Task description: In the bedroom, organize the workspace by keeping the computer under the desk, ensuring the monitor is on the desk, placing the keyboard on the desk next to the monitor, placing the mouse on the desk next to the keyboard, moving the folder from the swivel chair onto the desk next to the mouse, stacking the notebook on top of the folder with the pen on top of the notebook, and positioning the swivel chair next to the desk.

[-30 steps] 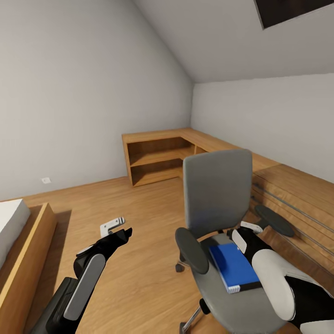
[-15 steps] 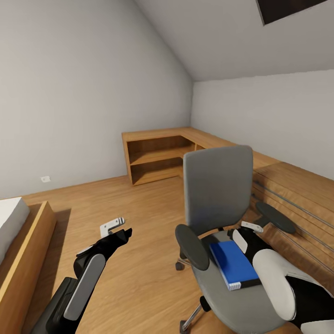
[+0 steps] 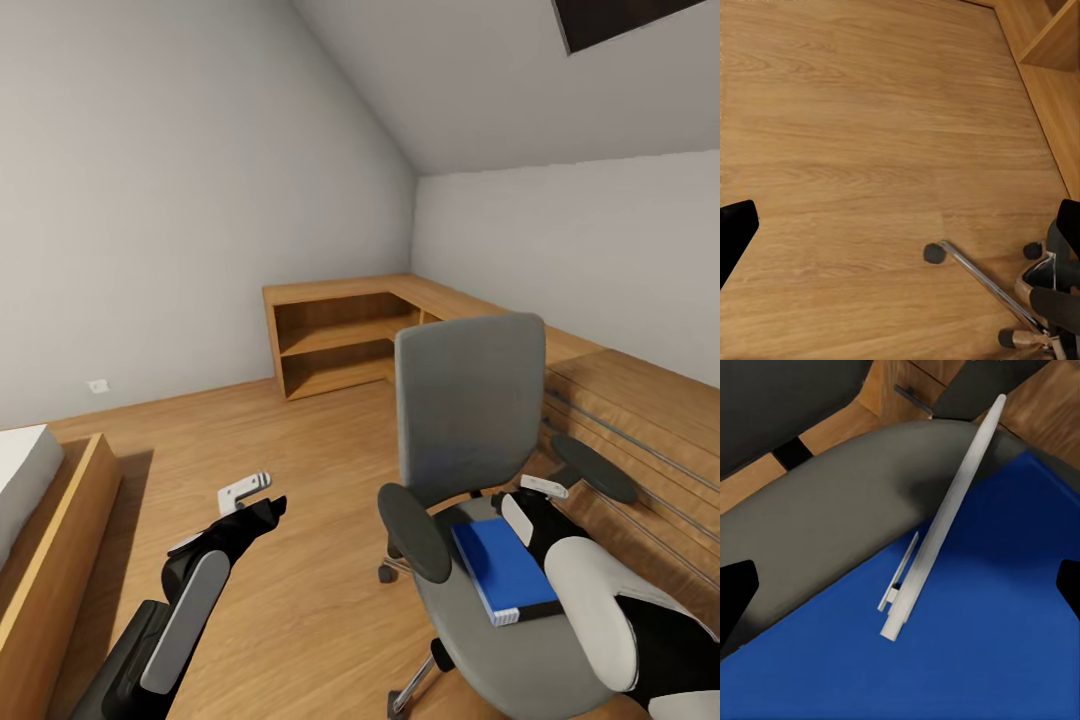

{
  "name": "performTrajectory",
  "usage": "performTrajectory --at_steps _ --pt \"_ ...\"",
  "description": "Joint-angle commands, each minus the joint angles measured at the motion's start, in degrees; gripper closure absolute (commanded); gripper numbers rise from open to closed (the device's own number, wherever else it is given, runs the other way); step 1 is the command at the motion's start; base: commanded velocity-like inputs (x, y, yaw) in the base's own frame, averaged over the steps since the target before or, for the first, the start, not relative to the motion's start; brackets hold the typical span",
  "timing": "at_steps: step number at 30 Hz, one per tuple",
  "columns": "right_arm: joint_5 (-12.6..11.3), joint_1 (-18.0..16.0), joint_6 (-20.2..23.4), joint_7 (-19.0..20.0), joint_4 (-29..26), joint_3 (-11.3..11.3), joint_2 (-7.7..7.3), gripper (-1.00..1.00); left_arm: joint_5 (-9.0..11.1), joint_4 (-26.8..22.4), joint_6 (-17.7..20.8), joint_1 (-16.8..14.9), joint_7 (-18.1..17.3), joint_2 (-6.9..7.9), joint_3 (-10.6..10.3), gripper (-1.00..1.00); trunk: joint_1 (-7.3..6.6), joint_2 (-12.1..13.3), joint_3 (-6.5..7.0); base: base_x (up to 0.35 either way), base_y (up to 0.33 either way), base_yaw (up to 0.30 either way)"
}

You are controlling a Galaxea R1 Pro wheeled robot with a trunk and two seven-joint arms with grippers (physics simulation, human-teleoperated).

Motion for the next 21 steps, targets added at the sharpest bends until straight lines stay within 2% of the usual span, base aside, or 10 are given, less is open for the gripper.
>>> performTrajectory --at_steps 1,14,21 --pt "-0.36 -0.01 0.26 -0.25 -0.10 0.09 -0.09 -1.00 0.53 -0.02 0.02 -0.05 0.59 0.20 -0.13 -1.00 -0.01 -0.03 -0.06 0.000 0.000 0.000" --pt "-0.35 -0.01 0.26 -0.29 -0.11 0.09 -0.29 -1.00 0.46 0.06 0.01 -0.05 0.59 0.51 -0.15 -1.00 -0.01 -0.03 -0.06 0.003 0.000 0.000" --pt "-0.35 -0.01 0.26 -0.25 -0.10 0.10 -0.31 -1.00 0.43 0.09 0.01 -0.05 0.59 0.54 -0.15 -1.00 -0.01 -0.03 -0.06 0.168 0.000 0.000"
